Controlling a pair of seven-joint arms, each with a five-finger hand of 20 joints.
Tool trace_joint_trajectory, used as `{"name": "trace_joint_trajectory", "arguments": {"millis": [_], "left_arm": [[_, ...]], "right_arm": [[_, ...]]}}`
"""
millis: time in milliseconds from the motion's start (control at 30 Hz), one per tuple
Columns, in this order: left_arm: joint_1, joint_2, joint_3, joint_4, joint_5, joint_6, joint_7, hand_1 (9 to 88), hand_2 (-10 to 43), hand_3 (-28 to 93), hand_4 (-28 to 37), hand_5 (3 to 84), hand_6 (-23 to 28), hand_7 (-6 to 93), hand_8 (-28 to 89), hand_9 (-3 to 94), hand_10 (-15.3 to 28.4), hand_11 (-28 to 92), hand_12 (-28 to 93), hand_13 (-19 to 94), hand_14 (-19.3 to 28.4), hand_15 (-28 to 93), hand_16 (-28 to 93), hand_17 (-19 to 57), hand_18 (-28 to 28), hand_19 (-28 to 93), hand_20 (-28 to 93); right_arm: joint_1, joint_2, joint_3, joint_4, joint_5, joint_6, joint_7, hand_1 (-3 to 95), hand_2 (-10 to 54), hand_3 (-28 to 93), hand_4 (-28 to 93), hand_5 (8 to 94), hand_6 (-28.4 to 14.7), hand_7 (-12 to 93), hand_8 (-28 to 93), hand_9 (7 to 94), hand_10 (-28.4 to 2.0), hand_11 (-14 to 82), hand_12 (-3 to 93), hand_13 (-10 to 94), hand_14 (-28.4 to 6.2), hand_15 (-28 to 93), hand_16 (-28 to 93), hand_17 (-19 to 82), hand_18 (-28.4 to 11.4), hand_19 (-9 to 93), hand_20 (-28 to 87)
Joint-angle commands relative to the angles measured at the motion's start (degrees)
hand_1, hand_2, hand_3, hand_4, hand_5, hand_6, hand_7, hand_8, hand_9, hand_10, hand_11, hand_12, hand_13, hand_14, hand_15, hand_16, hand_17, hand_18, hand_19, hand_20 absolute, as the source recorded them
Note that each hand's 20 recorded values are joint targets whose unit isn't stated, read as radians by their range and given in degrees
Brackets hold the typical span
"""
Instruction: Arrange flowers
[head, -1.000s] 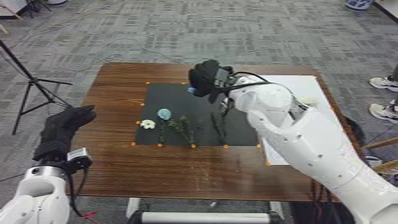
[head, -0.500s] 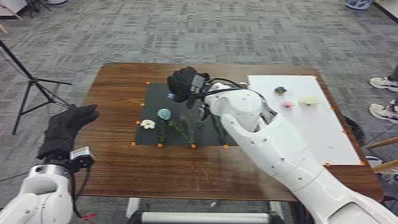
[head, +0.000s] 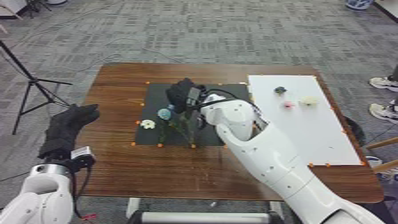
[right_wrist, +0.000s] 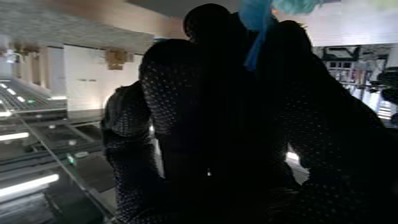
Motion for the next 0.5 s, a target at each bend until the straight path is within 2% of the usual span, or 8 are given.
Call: {"name": "trace_joint_trajectory", "arguments": {"millis": [33, 333, 500], "left_arm": [[-0.2, -0.56, 0.09, 0.03, 0.16, -0.5, -0.07, 23.4, 28.6, 65, -28.3, 57.8, 2.2, 16.9, -8, 57.1, 14.7, 21, 11, 42, 17.0, 20, -3, 8.7, 10.0, 5, 17], [-0.9, -0.5, 0.48, 0.2, 0.3, -0.56, -0.28, 23.1, 23.9, 66, -28.3, 57.5, 2.4, 16.8, -8, 56.8, 14.8, 21, 11, 42, 17.0, 20, -3, 8.6, 10.0, 5, 17], [-1.0, -0.34, 0.46, 0.17, 0.37, -0.6, -0.47, 23.1, 23.4, 66, -28.3, 57.4, 2.4, 16.8, -8, 56.6, 14.7, 21, 11, 42, 17.0, 20, -3, 8.6, 10.1, 5, 17]], "right_arm": [[-0.9, 0.5, 0.4, 0.8, -1.2, 0.1, -0.6, 55.0, -7.8, 63, -26, 77.4, 5.5, 25, -1, 85.0, -8.0, 10.7, 27.9, 71, -9.1, 59, 34, 35, -21.4, 78, 54], [-0.6, 1.0, 0.2, 0.6, -0.1, -0.3, 0.3, 53.5, -8.5, 64, -24, 76.8, 5.2, 26, -1, 84.0, -8.6, 10.7, 27.8, 70, -9.4, 59, 34, 34, -21.5, 77, 54], [-0.5, 1.2, 0.4, 0.7, 0.2, -0.9, 0.5, 52.9, -9.0, 64, -24, 75.9, 4.9, 26, -1, 83.5, -8.8, 11.2, 27.2, 70, -9.6, 59, 34, 34, -21.6, 77, 54]]}}
